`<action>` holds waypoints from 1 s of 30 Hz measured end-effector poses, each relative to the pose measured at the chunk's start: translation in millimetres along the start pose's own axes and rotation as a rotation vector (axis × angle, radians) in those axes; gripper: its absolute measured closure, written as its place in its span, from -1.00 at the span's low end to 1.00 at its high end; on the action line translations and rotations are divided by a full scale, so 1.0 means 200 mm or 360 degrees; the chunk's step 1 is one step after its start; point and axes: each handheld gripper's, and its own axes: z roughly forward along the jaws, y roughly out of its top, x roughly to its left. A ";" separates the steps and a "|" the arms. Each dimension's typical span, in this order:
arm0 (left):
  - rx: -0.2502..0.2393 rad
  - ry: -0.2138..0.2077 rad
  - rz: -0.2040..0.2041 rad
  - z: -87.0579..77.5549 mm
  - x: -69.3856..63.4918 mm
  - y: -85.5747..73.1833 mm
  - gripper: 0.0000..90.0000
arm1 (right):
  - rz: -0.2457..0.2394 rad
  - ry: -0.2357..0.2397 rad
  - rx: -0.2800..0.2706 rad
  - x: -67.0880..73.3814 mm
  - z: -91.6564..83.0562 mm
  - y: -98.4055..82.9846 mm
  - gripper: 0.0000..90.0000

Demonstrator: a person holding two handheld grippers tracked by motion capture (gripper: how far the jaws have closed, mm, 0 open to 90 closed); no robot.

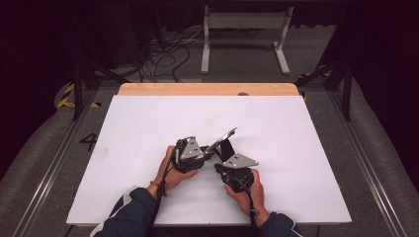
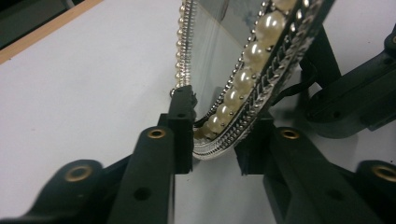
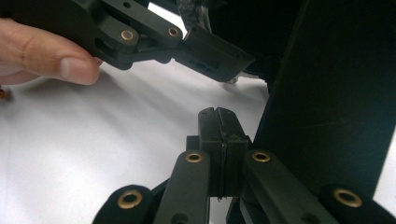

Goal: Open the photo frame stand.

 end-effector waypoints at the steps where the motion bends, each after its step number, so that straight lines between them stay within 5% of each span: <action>1: 0.0005 0.0011 0.0018 0.00 0.00 0.00 0.63 | -0.0002 0.0004 -0.0003 0.00 0.00 0.00 1.00; 17: 0.0087 0.0030 0.0199 -0.06 -0.06 0.02 0.70 | 0.0024 0.0025 0.0002 0.00 -0.03 0.02 1.00; 30: 0.0074 0.0025 0.0199 -0.09 -0.09 0.02 0.70 | 0.0038 0.0094 0.0038 -0.05 -0.07 0.01 1.00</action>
